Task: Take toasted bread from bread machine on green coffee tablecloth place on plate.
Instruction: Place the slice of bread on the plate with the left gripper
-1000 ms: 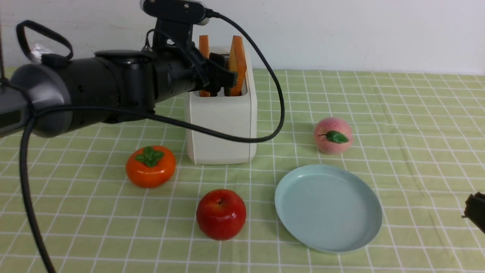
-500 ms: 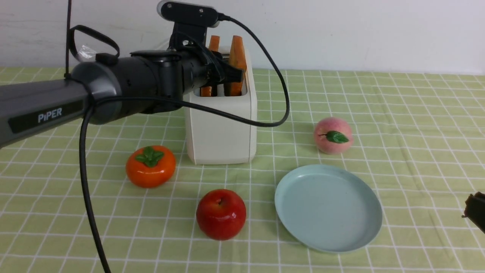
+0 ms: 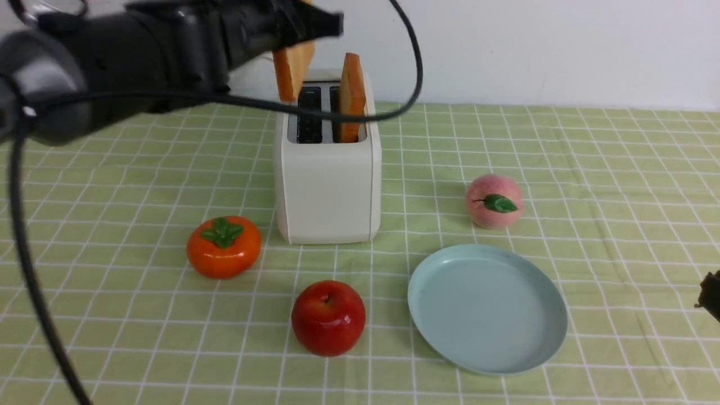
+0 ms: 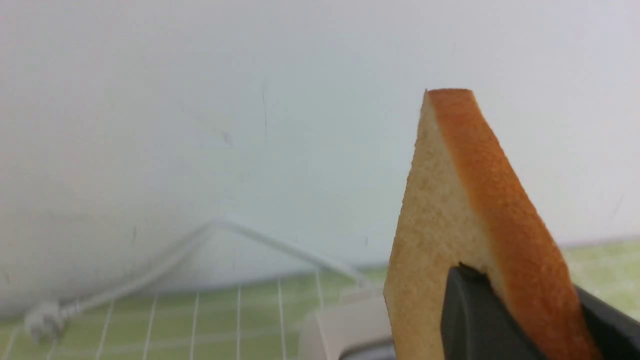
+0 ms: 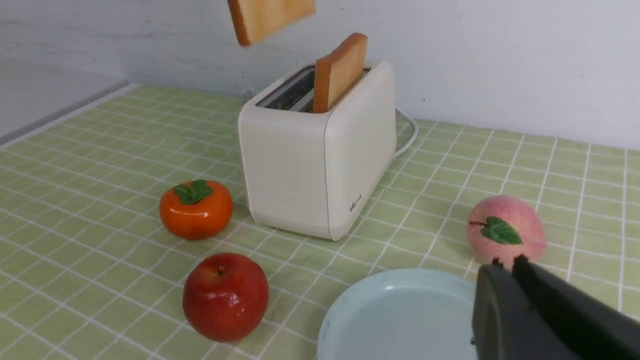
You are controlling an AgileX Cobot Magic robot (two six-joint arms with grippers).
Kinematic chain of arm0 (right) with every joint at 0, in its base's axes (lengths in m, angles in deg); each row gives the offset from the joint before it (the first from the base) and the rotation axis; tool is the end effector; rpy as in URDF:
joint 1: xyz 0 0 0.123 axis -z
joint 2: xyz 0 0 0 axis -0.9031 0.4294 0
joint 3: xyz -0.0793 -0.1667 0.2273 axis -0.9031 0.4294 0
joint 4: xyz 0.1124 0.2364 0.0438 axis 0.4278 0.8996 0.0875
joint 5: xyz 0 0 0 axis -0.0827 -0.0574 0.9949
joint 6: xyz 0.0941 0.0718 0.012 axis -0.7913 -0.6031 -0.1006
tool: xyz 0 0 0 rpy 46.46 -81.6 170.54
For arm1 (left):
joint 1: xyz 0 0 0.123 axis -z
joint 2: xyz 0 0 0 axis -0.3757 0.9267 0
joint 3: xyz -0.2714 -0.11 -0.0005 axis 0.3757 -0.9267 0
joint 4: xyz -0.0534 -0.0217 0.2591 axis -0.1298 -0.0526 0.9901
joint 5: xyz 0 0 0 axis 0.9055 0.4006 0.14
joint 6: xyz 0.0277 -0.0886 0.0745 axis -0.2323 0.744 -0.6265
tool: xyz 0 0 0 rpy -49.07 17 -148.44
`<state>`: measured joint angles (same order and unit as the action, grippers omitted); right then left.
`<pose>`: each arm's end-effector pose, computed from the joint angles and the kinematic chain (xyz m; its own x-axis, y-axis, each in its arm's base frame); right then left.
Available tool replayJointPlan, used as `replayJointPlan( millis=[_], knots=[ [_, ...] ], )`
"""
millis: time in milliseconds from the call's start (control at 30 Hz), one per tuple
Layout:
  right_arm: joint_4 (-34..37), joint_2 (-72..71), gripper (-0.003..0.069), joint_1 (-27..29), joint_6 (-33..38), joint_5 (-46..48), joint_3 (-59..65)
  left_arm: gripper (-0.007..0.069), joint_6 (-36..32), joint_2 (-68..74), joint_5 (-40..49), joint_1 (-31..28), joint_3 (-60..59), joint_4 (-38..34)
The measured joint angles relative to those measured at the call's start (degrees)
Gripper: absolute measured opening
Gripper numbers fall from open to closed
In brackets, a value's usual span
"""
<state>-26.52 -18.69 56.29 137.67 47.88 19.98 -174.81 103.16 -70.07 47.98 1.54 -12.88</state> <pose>0.1207 0.0548 0.3037 -0.1582 0.0678 -0.9851 -0.4272 0.8948 0.1301 0.4155 -0.1595 0.3981 -0.1268 -0.0346 -0.9913 0.1169 0.9919 -0.0496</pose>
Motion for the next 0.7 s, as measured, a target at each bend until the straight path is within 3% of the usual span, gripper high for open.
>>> replayJointPlan(
  millis=[333,533,700],
  knots=[
    [0.29,0.00,0.0040,0.00,0.10,1.89,-6.21,0.0106,3.71,-13.73,15.79,6.37,-7.24,0.82],
    [-0.13,0.00,0.0042,0.00,0.04,10.37,-6.66,0.0106,6.65,-5.79,32.44,13.37,-15.31,2.35],
    [-2.82,0.00,0.0042,0.00,-2.27,14.34,-6.66,0.0106,13.81,0.76,35.65,13.92,-15.58,3.76]
  ],
)
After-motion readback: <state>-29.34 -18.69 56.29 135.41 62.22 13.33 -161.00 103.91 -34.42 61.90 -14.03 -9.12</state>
